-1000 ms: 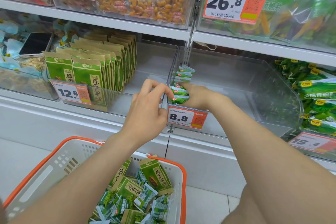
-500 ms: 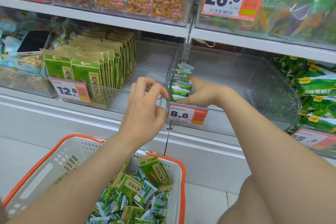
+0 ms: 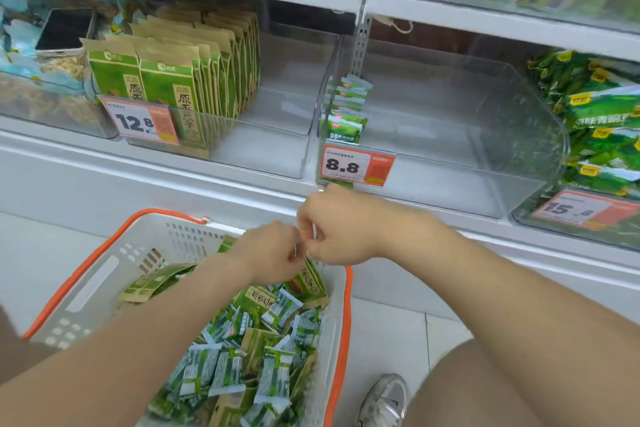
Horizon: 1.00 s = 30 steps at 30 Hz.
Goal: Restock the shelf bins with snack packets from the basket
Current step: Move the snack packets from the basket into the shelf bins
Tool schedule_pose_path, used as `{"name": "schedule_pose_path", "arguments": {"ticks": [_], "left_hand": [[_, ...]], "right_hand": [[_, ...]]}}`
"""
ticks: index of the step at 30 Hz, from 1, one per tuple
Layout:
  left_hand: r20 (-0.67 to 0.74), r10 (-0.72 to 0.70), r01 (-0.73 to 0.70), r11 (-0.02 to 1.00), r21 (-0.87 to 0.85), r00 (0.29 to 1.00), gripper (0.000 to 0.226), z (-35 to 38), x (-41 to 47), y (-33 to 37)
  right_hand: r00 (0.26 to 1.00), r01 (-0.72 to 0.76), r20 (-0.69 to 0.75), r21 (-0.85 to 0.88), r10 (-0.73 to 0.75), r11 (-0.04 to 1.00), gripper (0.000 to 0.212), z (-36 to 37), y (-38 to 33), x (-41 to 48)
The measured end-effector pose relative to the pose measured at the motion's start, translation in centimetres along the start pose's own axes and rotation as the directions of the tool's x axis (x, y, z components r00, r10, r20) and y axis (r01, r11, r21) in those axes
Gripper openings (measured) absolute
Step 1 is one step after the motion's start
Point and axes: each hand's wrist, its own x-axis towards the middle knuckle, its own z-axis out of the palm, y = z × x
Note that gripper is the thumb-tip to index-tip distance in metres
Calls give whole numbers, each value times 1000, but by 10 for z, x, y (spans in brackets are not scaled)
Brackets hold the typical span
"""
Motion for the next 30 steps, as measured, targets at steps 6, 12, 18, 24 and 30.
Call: {"name": "schedule_pose_path", "arguments": {"ticks": [6, 12, 18, 24, 30], "left_hand": [[518, -45, -28, 991, 132, 854, 17, 75, -4, -5], [676, -59, -145, 960, 241, 734, 74, 134, -20, -6], [612, -36, -79, 984, 160, 790, 70, 137, -23, 1], [545, -27, 102, 989, -108, 838, 51, 108, -16, -6], [467, -65, 354, 745, -565, 882, 14, 56, -3, -14]], "right_hand": [[940, 27, 340, -178, 36, 984, 21, 46, -9, 4], [915, 55, 403, -206, 33, 977, 26, 60, -13, 7], [936, 62, 351, -212, 17, 975, 37, 58, -12, 9], [924, 80, 381, -267, 29, 960, 40, 52, -11, 8], [936, 45, 352, -183, 22, 982, 45, 18, -2, -7]]}}
